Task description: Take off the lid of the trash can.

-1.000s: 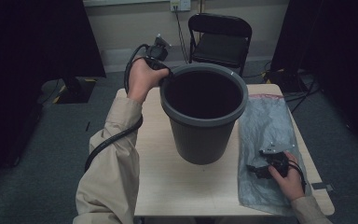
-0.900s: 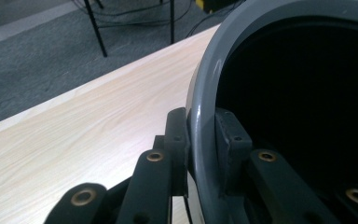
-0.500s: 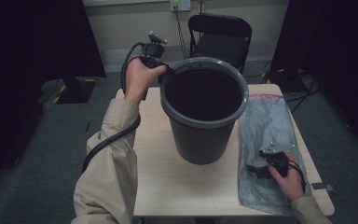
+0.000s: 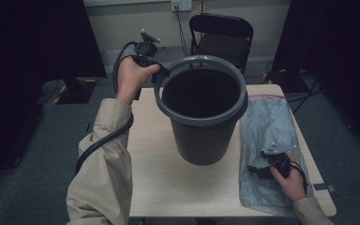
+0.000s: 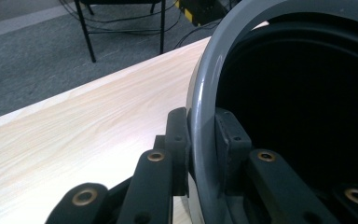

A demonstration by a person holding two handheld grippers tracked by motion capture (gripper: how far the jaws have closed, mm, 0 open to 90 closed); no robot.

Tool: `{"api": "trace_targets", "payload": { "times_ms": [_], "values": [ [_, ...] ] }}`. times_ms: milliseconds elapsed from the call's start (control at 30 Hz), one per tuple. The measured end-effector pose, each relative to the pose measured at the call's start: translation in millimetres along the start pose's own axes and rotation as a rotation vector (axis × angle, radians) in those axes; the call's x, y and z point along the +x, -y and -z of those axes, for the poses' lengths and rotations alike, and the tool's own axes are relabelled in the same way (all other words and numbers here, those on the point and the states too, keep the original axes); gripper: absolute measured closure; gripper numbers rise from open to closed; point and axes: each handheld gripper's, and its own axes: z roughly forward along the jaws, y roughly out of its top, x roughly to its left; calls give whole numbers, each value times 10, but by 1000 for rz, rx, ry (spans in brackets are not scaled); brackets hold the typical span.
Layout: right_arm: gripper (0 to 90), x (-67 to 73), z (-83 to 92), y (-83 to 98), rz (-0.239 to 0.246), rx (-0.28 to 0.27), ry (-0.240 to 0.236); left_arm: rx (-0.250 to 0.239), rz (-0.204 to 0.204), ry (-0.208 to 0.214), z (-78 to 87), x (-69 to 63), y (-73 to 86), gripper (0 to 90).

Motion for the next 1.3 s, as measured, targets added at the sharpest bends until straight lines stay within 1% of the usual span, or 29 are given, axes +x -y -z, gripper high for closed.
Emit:
{"api": "trace_targets", "payload": {
  "times_ms": [67, 100, 167, 300, 433, 467, 500, 567, 633, 767, 867, 933, 1067, 1133, 1200, 1300],
  "values": [
    [134, 0, 0, 0, -1, 0, 0, 2, 13, -8, 30, 30, 24, 773],
    [134, 1, 0, 0, -1, 0, 0, 5, 11, -7, 40, 45, 34, 773],
    [134, 1, 0, 0, 0, 0, 0, 12, 20, -11, 61, 79, 71, 772],
    [134, 1, 0, 0, 0, 0, 0, 21, 22, -18, 109, 147, 128, 773],
    [134, 1, 0, 0, -1, 0, 0, 22, 43, -21, 183, 233, 191, 772],
    [134, 1, 0, 0, -1, 0, 0, 21, 45, -24, 204, 257, 208, 772],
    [134, 1, 0, 0, -1, 0, 0, 19, 55, -24, 224, 275, 225, 772],
    [134, 1, 0, 0, -1, 0, 0, 20, 56, -25, 269, 320, 258, 772],
    [134, 1, 0, 0, 0, 0, 0, 11, 65, -32, 313, 367, 293, 772],
    [134, 2, 0, 0, 0, 1, 1, 7, 90, -37, 408, 474, 372, 771],
    [134, 2, 0, 0, 0, 1, 1, 8, 97, -44, 458, 528, 414, 771],
    [134, 2, 0, 0, -1, 1, 1, 10, 112, -49, 498, 580, 460, 771],
    [134, 2, 0, 0, -1, 1, 1, 5, 126, -58, 559, 661, 524, 771],
    [134, 1, 0, 0, 0, 1, 1, 1, 140, -51, 595, 699, 556, 772],
    [134, 1, 0, 0, 0, 1, 1, -4, 150, -57, 631, 731, 587, 772],
    [134, 2, 0, 0, -1, 1, 1, -9, 158, -61, 683, 779, 627, 772]
  ]
}}
